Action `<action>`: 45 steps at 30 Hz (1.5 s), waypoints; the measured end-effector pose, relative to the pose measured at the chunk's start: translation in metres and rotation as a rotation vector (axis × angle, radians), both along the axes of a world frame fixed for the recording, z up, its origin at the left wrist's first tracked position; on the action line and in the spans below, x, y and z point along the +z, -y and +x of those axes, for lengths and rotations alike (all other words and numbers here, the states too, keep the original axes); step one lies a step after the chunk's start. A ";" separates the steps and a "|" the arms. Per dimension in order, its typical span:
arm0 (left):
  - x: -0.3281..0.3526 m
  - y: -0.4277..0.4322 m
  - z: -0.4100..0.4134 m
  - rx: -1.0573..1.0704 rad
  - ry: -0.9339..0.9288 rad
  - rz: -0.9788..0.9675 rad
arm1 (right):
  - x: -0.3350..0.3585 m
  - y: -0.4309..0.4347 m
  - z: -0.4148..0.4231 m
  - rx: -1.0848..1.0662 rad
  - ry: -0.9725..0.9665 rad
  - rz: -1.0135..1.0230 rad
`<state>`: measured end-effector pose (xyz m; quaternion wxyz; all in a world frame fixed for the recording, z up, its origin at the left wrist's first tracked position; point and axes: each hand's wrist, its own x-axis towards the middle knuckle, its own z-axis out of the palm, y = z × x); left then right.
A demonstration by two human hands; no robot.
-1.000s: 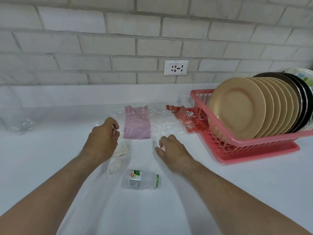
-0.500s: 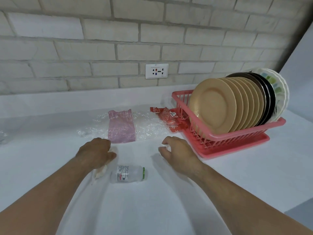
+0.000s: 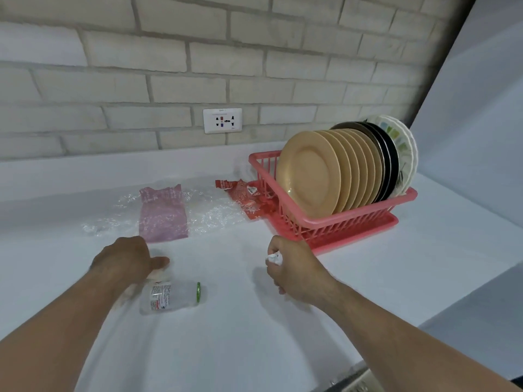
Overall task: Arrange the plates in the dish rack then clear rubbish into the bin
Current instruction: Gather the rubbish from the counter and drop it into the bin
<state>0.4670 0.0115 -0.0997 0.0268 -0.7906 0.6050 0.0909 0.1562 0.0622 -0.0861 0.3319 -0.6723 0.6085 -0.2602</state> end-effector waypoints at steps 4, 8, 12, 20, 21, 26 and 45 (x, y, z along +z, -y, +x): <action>-0.002 -0.001 -0.009 -0.085 -0.107 0.014 | -0.002 -0.001 0.003 0.021 -0.064 -0.100; -0.001 -0.002 -0.021 -0.148 -0.187 -0.083 | -0.004 -0.003 0.007 0.040 -0.114 -0.162; 0.013 -0.003 -0.041 -0.283 -0.284 -0.248 | 0.001 -0.004 0.001 0.037 -0.099 -0.197; 0.046 -0.039 -0.150 -0.449 -0.556 -0.384 | 0.023 -0.027 -0.050 0.001 0.009 -0.203; 0.047 -0.043 -0.164 -0.467 -0.560 -0.404 | 0.025 -0.030 -0.060 0.011 0.034 -0.203; 0.044 -0.072 -0.238 -0.430 -0.637 -0.439 | 0.023 -0.056 -0.132 0.068 0.073 -0.134; -0.025 -0.179 -0.500 -0.513 -0.982 -0.045 | -0.056 -0.153 -0.388 -0.329 0.085 -0.018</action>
